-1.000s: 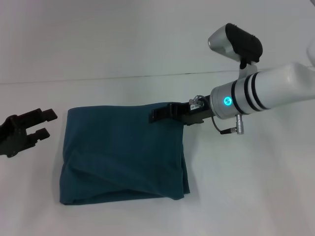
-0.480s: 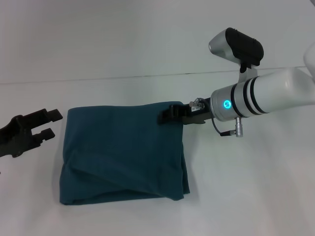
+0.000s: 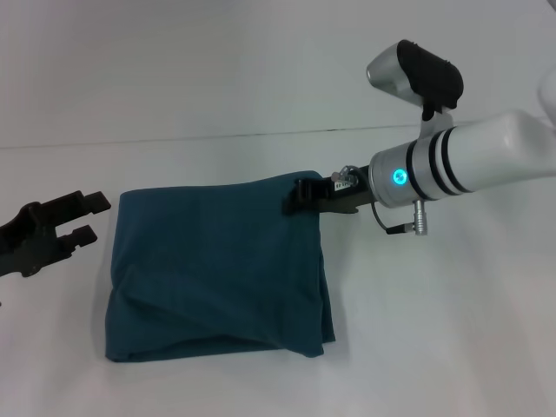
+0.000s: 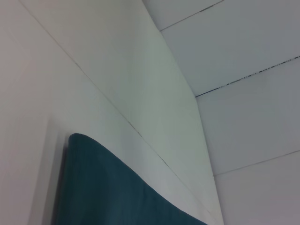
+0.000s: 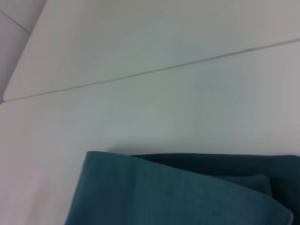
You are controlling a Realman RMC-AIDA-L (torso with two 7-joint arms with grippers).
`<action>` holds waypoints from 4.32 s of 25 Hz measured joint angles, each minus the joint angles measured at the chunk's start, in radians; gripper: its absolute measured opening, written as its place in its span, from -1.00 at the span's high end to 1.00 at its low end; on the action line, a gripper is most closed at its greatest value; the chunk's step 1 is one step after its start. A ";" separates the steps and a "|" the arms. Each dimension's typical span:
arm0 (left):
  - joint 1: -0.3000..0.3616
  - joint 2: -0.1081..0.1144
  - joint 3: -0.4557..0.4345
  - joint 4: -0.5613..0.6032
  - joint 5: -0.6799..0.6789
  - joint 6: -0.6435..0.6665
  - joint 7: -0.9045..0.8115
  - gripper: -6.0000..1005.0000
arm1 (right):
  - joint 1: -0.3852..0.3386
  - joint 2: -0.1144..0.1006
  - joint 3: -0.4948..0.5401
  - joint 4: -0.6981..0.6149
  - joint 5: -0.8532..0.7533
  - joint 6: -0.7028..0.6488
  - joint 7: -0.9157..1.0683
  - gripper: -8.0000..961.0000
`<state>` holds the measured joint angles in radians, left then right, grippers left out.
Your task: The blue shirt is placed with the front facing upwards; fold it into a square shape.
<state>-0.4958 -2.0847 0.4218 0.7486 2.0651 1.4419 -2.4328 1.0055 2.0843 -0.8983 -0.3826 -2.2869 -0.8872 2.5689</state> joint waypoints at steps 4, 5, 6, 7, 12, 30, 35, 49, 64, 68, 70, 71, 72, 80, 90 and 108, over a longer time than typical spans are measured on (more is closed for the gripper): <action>0.001 0.000 0.000 0.000 0.000 0.000 0.000 -0.44 | -0.008 -0.003 0.003 -0.041 0.000 -0.049 0.009 0.80; 0.002 0.000 0.000 0.000 -0.001 0.000 0.000 -0.44 | -0.008 -0.004 0.002 -0.048 0.000 -0.055 0.011 0.82; 0.002 0.000 0.000 0.000 -0.001 0.000 0.000 -0.44 | -0.008 -0.004 0.002 -0.054 0.001 -0.060 0.012 0.85; 0.003 0.000 0.000 0.000 -0.001 0.000 0.000 -0.44 | -0.008 -0.005 0.002 -0.061 0.001 -0.064 0.013 0.85; 0.006 0.000 0.000 0.000 0.000 0.000 0.000 -0.44 | -0.008 -0.006 0.000 -0.090 0.001 -0.069 0.025 0.83; 0.009 0.000 0.000 -0.001 0.001 0.000 0.002 -0.44 | -0.004 -0.007 -0.007 -0.055 -0.078 0.038 0.019 0.77; 0.011 0.001 -0.006 -0.019 0.002 0.000 0.014 -0.44 | 0.011 -0.013 -0.008 -0.055 -0.134 0.069 0.022 0.76; 0.011 0.003 -0.011 -0.031 -0.001 0.000 0.022 -0.45 | 0.013 -0.079 0.005 -0.089 -0.235 0.071 0.113 -0.23; 0.017 0.000 -0.011 -0.031 0.000 -0.001 0.023 -0.45 | -0.063 -0.036 0.010 -0.107 0.056 -0.095 -0.021 -0.26; 0.020 0.000 -0.011 -0.031 0.000 -0.003 0.023 -0.45 | -0.046 -0.006 0.007 -0.047 0.054 0.007 -0.036 -0.25; 0.021 0.000 -0.011 -0.031 0.000 -0.003 0.023 -0.44 | -0.037 -0.001 0.003 -0.027 0.055 0.043 -0.037 -0.25; 0.022 0.000 -0.011 -0.031 0.000 -0.004 0.023 -0.44 | -0.031 0.001 -0.005 -0.011 0.052 0.059 -0.037 -0.25; 0.023 0.000 -0.011 -0.031 0.000 -0.005 0.023 -0.44 | -0.023 0.001 -0.017 0.005 0.046 0.075 -0.034 -0.25; 0.022 0.000 -0.011 -0.031 0.000 -0.005 0.024 -0.44 | -0.033 -0.011 -0.038 -0.109 0.048 -0.023 -0.023 -0.25; 0.033 0.004 -0.021 -0.023 0.001 0.011 0.037 -0.44 | -0.082 -0.099 -0.038 -0.253 0.049 -0.332 -0.047 -0.26; 0.133 -0.002 -0.008 0.100 0.012 0.327 0.769 -0.45 | -0.449 0.009 -0.022 -0.477 0.294 -0.632 -0.841 -0.87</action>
<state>-0.3632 -2.0869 0.4140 0.8485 2.0770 1.7687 -1.6641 0.5567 2.0929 -0.9199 -0.8594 -1.9926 -1.5188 1.7283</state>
